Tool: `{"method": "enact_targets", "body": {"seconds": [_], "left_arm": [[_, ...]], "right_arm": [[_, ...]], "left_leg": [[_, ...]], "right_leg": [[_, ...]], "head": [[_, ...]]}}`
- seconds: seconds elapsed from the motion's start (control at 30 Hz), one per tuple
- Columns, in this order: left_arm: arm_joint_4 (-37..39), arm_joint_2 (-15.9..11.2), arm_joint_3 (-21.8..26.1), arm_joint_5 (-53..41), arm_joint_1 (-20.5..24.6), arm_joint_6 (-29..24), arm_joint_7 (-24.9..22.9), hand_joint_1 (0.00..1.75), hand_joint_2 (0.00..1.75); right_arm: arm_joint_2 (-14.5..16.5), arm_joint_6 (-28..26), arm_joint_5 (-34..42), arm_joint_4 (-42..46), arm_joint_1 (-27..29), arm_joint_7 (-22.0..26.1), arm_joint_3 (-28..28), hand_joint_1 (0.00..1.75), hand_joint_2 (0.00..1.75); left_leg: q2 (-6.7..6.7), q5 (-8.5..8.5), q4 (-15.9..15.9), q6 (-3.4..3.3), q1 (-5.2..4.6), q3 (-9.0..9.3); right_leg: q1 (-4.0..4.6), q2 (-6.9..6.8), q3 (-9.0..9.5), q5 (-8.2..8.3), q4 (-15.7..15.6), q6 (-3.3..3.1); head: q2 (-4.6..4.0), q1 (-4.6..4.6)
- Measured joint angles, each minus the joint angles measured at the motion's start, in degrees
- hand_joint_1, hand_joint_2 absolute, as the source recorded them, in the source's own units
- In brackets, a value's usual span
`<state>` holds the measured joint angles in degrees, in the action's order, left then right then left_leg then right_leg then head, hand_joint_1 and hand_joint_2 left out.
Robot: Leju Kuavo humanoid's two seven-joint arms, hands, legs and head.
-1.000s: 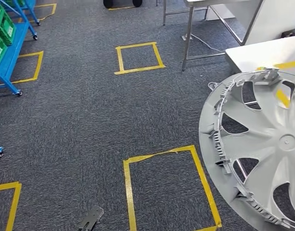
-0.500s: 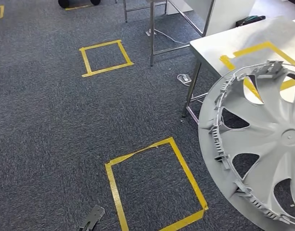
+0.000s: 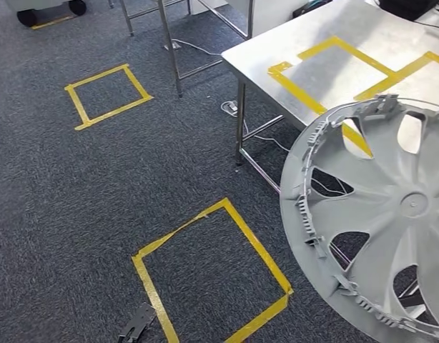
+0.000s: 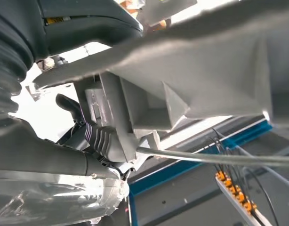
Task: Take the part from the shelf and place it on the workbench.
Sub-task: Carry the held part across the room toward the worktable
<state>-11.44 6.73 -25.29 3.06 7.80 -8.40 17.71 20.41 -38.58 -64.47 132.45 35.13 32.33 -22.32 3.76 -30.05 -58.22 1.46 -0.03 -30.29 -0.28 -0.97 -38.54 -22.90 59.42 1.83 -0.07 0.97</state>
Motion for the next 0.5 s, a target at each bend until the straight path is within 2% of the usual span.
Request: {"method": "enact_targets", "body": {"seconds": [0.03,0.07,0.1,0.13,0.17,0.2,0.23,0.27,0.3,0.33,0.37,0.4,0.43,0.47,0.5], "left_arm": [[0.0,-0.2,0.2,0.1,0.0,0.1,0.1,0.0,1.75],[0.0,-0.4,0.3,0.3,-0.1,0.2,0.3,0.0,1.75],[0.0,-0.6,0.6,0.5,-0.4,0.5,0.4,0.0,1.75],[0.0,-0.9,0.8,0.7,-0.7,0.8,0.5,0.0,1.75],[0.0,-1.2,1.0,1.1,-1.0,1.1,0.7,0.0,1.75],[0.0,-1.5,1.3,1.3,-1.3,1.5,0.9,0.0,1.75],[0.0,-1.8,1.6,1.5,-1.5,1.7,1.1,0.0,1.75],[0.0,-2.1,1.9,1.7,-1.6,1.9,1.4,0.0,1.75],[0.0,-2.3,2.2,1.8,-1.7,2.0,1.6,0.0,1.75],[0.0,-2.6,2.4,1.9,-1.8,2.0,1.7,0.0,1.75],[0.0,-2.8,2.6,1.9,-1.8,2.0,1.8,0.0,1.75],[0.0,-2.9,2.7,1.9,-1.8,2.0,1.8,0.0,1.75],[0.0,-3.1,2.8,1.9,-1.8,2.0,1.8,0.0,1.75],[0.0,-3.2,2.9,1.8,-1.8,1.9,1.6,0.0,1.75],[0.0,-3.3,3.1,1.6,-1.8,1.9,1.5,0.0,1.75]], "right_arm": [[0.0,0.0,-0.3,-0.1,-0.1,0.1,0.4,1.75,1.75],[0.1,0.0,-0.8,-0.1,-0.2,0.1,0.8,1.75,1.75],[0.1,0.0,-1.4,-0.2,-0.4,0.2,1.3,1.75,1.75],[0.1,0.0,-2.2,-0.4,-0.6,0.3,2.0,1.75,1.75],[0.1,0.0,-3.1,-0.6,-1.0,0.4,2.8,1.75,1.75],[0.1,0.0,-4.0,-0.9,-1.3,0.5,3.6,1.75,1.75],[0.1,0.0,-4.8,-1.2,-1.7,0.5,4.4,1.75,1.75],[0.1,0.0,-5.4,-1.5,-2.1,0.4,5.2,1.75,1.75],[0.1,0.0,-5.9,-1.9,-2.6,0.4,5.9,1.75,1.75],[0.1,0.0,-6.2,-2.2,-3.0,0.3,6.5,1.75,1.75],[0.1,0.0,-6.3,-2.5,-3.3,0.2,7.1,1.75,1.75],[0.1,0.0,-6.4,-2.7,-3.5,0.1,7.5,1.75,1.75],[0.1,0.0,-6.4,-3.0,-3.6,-0.1,7.8,1.75,1.75],[0.1,0.0,-6.4,-3.1,-3.5,-0.3,7.9,1.75,1.75],[0.1,0.0,-6.4,-3.3,-3.6,-0.6,8.0,1.75,1.75]], "left_leg": [[-1.37,-1.17,-2.9,0.08,0.11,-1.68],[-2.54,-2.42,-7.1,0.09,0.14,-4.18],[-3.0,-3.48,-11.6,0.11,0.1,-7.13],[-3.16,-3.83,-15.1,0.1,0.08,-9.8],[-3.24,-3.1,-16.6,0.05,0.08,-11.61],[-3.39,-1.29,-15.7,-0.04,0.07,-12.24],[-3.81,1.22,-12.8,-0.17,0.09,-11.7],[-4.84,3.74,-8.8,-0.29,0.17,-10.43],[-6.15,5.49,-4.7,-0.39,0.38,-8.83],[-7.26,6.41,-1.9,-0.4,0.53,-7.63],[-8.03,6.63,-0.3,-0.43,0.63,-6.91],[-8.07,6.51,0.3,-0.53,0.65,-6.6],[-7.57,6.57,0.3,-0.71,0.65,-6.61],[-7.1,6.69,0.5,-1.01,0.69,-6.55],[-6.56,6.81,0.7,-1.33,0.73,-6.47]], "right_leg": [[-0.11,0.62,0.03,-0.03,-0.1,-0.36],[-0.14,1.24,0.0,-0.03,-0.2,-0.65],[-0.12,1.94,-0.04,-0.02,-0.2,-0.89],[-0.09,2.79,-0.06,-0.03,-0.2,-1.07],[-0.06,3.74,-0.03,-0.03,-0.2,-1.18],[-0.05,4.72,0.04,-0.04,-0.2,-1.25],[-0.09,5.67,0.14,-0.05,-0.2,-1.28],[-0.15,6.53,0.23,-0.06,-0.2,-1.25],[-0.11,7.37,0.2,-0.13,0.0,-1.16],[-0.1,8.04,0.08,-0.17,0.2,-1.03],[-0.1,8.62,-0.07,-0.18,0.2,-0.8],[-0.1,9.14,-0.22,-0.13,0.2,-0.52],[-0.19,9.51,-0.41,-0.04,0.0,-0.23],[-0.11,8.98,-0.64,-0.24,0.2,0.02],[0.03,7.72,-1.17,-1.01,1.1,0.2]], "head": [[0.0,-0.13],[0.0,-0.22],[0.0,-0.32],[0.0,-0.39],[0.0,-0.4],[0.0,-0.41],[0.0,-0.4],[0.0,-0.41],[0.0,-0.42],[0.0,-0.42],[0.0,-0.42],[0.0,-0.41],[0.0,-0.39],[0.0,-0.33],[0.0,-0.17]]}}
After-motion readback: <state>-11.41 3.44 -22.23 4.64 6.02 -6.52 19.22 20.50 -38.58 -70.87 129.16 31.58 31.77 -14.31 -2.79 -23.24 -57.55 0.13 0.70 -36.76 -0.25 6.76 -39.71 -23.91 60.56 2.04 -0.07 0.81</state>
